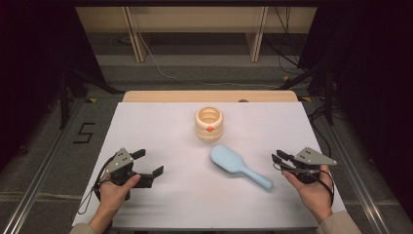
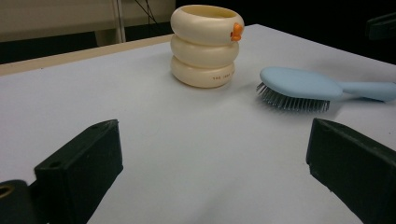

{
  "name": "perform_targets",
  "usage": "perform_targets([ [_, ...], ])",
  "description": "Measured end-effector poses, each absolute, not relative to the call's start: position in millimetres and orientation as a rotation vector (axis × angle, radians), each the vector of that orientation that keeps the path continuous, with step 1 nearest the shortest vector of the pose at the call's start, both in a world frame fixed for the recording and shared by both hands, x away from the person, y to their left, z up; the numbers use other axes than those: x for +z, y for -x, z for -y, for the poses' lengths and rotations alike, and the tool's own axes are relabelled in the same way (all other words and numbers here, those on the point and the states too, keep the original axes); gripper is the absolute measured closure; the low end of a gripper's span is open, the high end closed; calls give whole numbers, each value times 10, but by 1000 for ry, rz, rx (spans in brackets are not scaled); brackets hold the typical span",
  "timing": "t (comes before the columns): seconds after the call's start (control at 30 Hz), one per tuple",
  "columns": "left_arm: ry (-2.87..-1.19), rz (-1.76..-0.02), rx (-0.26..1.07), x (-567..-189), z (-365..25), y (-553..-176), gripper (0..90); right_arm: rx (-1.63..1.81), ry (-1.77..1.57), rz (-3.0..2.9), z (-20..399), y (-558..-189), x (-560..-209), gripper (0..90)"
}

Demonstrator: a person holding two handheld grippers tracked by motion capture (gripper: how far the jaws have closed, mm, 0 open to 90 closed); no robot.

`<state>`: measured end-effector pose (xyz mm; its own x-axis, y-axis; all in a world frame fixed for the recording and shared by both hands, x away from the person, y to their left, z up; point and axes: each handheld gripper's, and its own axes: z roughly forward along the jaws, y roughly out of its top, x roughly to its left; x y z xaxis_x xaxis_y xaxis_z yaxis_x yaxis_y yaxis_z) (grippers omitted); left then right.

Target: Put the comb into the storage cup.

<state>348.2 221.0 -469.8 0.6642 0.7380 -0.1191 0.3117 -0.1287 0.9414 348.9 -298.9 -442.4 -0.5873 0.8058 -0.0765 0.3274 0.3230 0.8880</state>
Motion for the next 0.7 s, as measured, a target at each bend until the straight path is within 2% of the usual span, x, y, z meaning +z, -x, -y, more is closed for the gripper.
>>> perform_targets([
  [0.07, -1714, -859, 456, -4698, -2213, -3477, 32, 1145, -984, -2132, 2935, -3528, -4400, 880],
  [0.13, -1714, -860, 459, -4697, -2222, -3470, 34, 1095, -980, -2185, 2875, -3570, -4404, 900],
  [0.63, -1714, -871, 462, -4707, -2232, -3453, 41, 989, -955, -2388, 2566, -3852, -4386, 900],
  [0.67, -1714, -870, 462, -4706, -2233, -3451, 41, 962, -947, -2433, 2511, -3891, -4374, 848],
  [0.7, -1714, -870, 462, -4706, -2233, -3451, 41, 962, -947, -2433, 2511, -3891, -4374, 848],
])
